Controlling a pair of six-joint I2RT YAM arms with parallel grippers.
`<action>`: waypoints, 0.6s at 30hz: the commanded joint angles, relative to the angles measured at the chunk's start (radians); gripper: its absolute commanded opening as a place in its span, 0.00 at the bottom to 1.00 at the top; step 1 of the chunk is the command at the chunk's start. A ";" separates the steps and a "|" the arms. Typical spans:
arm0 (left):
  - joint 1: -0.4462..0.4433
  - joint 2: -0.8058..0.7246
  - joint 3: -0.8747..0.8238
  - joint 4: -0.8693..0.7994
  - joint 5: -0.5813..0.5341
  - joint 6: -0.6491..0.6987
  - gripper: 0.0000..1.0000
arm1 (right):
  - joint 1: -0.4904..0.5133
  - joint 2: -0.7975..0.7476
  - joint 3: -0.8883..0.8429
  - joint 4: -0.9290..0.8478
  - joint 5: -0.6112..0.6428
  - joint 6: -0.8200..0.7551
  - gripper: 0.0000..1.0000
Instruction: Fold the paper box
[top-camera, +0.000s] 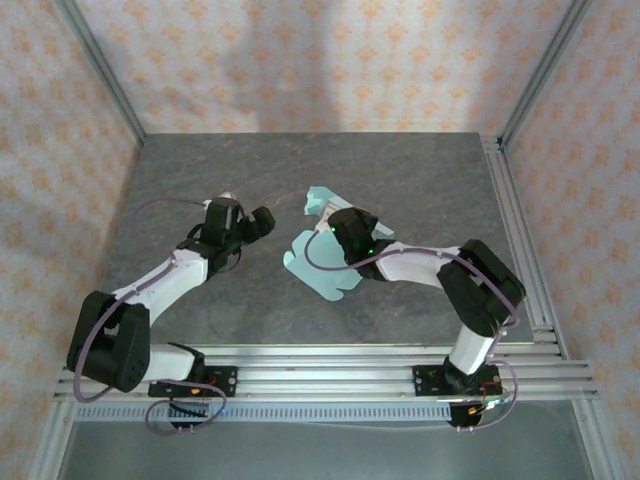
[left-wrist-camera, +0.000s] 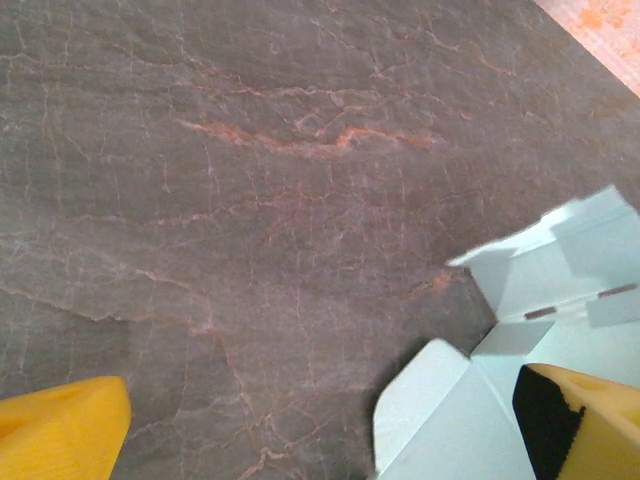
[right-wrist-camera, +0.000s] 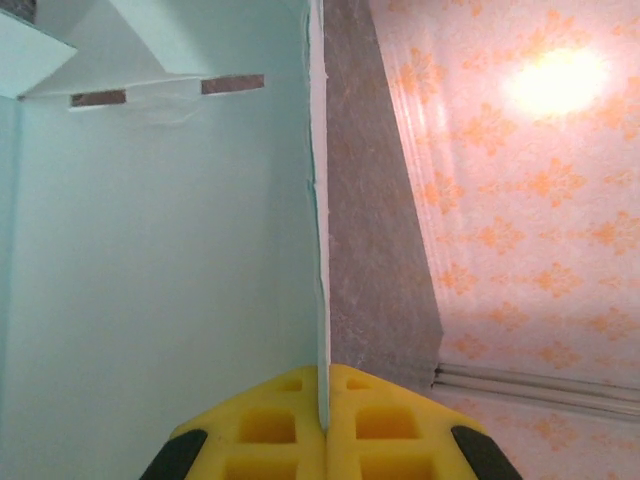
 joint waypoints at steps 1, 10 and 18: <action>0.024 0.019 0.041 0.007 -0.008 0.011 1.00 | 0.024 0.049 -0.068 0.273 0.070 -0.144 0.00; 0.053 0.139 0.128 0.027 0.088 0.075 1.00 | 0.066 0.163 -0.170 0.703 0.102 -0.328 0.00; 0.100 0.331 0.295 0.003 0.156 0.108 1.00 | 0.070 0.177 -0.181 0.777 0.115 -0.362 0.00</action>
